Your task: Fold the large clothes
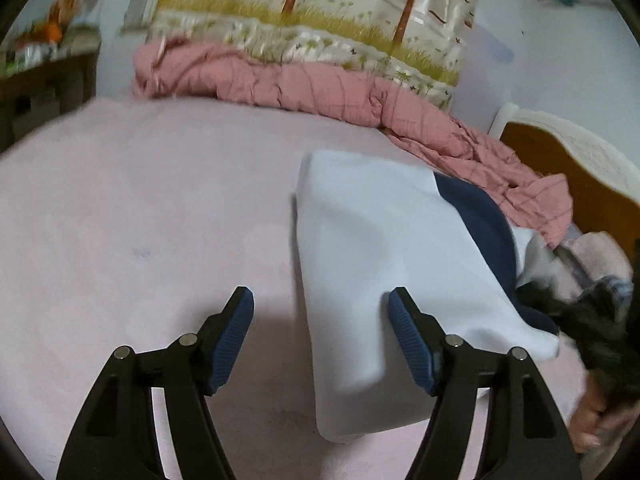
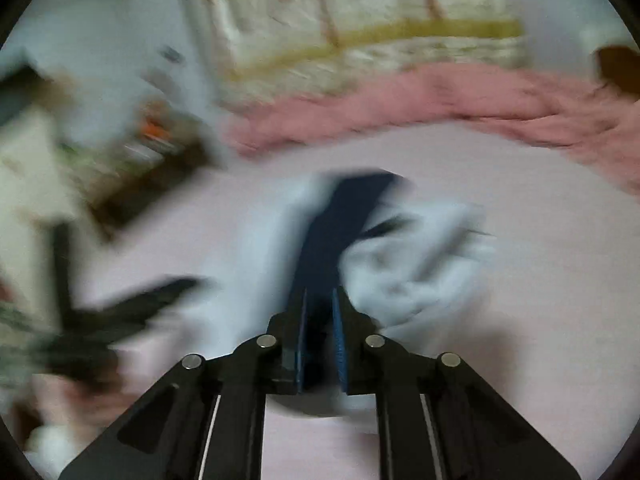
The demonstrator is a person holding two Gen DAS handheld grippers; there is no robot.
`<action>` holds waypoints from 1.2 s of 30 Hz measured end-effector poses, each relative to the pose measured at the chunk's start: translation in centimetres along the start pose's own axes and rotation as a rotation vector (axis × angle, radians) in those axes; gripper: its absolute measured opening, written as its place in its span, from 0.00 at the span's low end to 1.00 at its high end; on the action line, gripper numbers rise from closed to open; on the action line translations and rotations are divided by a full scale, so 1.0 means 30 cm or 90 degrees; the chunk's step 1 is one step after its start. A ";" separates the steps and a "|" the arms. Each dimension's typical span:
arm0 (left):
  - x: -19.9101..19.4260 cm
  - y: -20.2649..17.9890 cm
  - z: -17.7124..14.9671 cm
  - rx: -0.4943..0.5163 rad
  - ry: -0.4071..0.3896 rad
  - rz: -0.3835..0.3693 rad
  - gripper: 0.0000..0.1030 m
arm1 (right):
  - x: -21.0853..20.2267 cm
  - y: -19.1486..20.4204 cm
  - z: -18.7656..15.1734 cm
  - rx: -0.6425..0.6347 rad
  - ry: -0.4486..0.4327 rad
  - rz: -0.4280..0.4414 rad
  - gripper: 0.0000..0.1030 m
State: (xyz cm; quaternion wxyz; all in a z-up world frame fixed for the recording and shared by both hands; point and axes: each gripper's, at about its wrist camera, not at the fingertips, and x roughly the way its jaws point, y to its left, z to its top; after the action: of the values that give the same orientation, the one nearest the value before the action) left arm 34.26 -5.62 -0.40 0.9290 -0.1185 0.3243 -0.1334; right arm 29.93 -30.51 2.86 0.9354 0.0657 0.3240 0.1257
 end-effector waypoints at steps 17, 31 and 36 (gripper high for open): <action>-0.006 -0.064 -0.053 0.034 0.013 -0.002 0.62 | 0.127 -0.058 0.006 0.152 0.014 0.113 0.56; 0.004 -0.167 -0.090 0.089 0.017 0.030 0.64 | 0.141 -0.028 -0.029 0.054 0.011 -0.075 0.03; -0.011 -0.183 -0.095 0.117 0.000 0.055 0.64 | 0.100 -0.057 -0.017 0.089 -0.007 -0.050 0.06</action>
State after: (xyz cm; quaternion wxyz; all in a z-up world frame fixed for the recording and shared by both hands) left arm 31.26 -11.03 -0.69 0.9409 -0.0188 0.3152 -0.1227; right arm 32.22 -31.28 0.33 0.9344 0.1189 0.3293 0.0652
